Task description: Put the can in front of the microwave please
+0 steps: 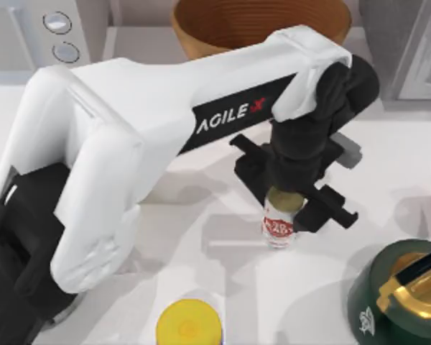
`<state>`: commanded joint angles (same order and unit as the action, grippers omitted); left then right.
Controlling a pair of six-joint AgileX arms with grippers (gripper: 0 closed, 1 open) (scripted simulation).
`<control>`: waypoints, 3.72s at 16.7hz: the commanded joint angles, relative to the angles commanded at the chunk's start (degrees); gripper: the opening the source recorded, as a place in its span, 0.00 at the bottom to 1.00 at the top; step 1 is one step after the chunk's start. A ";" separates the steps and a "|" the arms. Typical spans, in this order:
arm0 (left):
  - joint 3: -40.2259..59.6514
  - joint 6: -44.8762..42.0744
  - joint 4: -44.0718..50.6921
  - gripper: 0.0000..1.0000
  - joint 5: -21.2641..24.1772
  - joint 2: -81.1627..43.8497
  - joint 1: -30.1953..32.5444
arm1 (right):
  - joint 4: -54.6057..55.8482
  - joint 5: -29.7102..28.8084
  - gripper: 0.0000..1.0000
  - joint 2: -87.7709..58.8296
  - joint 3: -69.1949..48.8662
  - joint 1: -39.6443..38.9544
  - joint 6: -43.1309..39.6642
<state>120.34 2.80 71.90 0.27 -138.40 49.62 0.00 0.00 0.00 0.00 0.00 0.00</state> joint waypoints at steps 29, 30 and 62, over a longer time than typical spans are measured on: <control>-1.29 -11.25 1.87 0.00 -3.19 13.79 -46.58 | 0.00 0.00 1.00 0.00 0.00 0.00 0.00; -3.31 -12.22 1.91 0.00 -2.61 13.79 -50.17 | 0.00 0.00 1.00 0.00 0.00 0.00 0.00; -12.44 -16.15 0.42 0.90 -0.12 12.85 -61.29 | 0.00 0.00 1.00 0.00 0.00 0.00 0.00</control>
<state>107.90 -13.35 72.31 0.14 -125.55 -11.67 0.00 0.00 0.00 0.00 0.00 0.00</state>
